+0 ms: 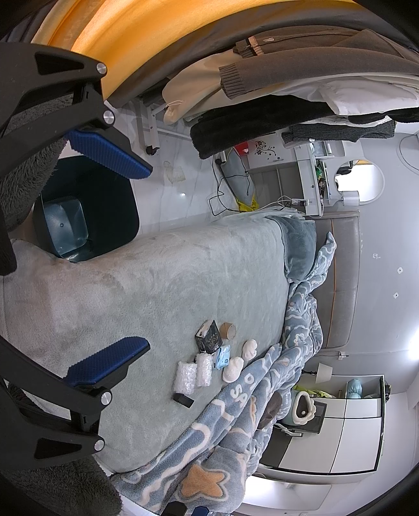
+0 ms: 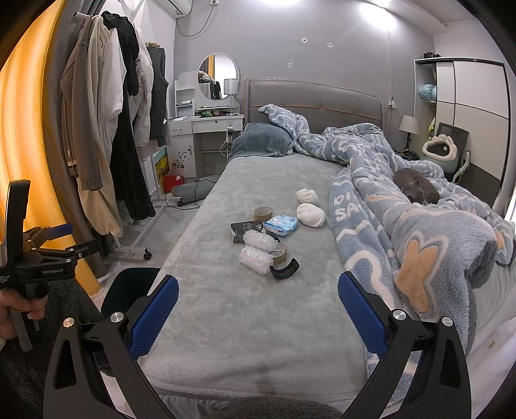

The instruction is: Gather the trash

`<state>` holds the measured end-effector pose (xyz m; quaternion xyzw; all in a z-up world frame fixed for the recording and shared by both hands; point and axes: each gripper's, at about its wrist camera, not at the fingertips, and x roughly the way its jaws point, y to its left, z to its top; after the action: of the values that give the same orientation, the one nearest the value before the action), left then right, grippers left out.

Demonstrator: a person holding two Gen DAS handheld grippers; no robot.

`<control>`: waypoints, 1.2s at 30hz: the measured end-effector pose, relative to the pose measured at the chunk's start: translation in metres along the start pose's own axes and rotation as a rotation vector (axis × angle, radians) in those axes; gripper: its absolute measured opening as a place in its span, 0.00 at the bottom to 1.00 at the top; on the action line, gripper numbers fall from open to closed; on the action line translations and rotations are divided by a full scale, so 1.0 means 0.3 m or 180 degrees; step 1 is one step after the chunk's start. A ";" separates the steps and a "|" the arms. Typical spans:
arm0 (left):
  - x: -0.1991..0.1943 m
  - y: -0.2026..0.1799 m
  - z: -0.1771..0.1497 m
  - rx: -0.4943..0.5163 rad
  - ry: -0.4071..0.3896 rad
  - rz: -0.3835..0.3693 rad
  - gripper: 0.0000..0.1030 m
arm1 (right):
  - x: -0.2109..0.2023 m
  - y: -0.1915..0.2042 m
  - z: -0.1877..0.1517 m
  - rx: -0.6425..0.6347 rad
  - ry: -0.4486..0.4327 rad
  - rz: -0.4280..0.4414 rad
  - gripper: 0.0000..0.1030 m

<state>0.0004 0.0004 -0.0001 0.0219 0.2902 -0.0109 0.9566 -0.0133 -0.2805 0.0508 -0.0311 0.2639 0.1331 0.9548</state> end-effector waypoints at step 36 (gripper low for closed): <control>0.012 -0.005 -0.006 -0.0055 0.0008 -0.0302 0.97 | 0.030 -0.019 0.011 0.0032 0.0054 0.0118 0.97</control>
<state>0.0022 -0.0012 -0.0037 -0.0002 0.2922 -0.0537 0.9548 -0.0028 -0.2833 0.0490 -0.0226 0.2731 0.1492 0.9501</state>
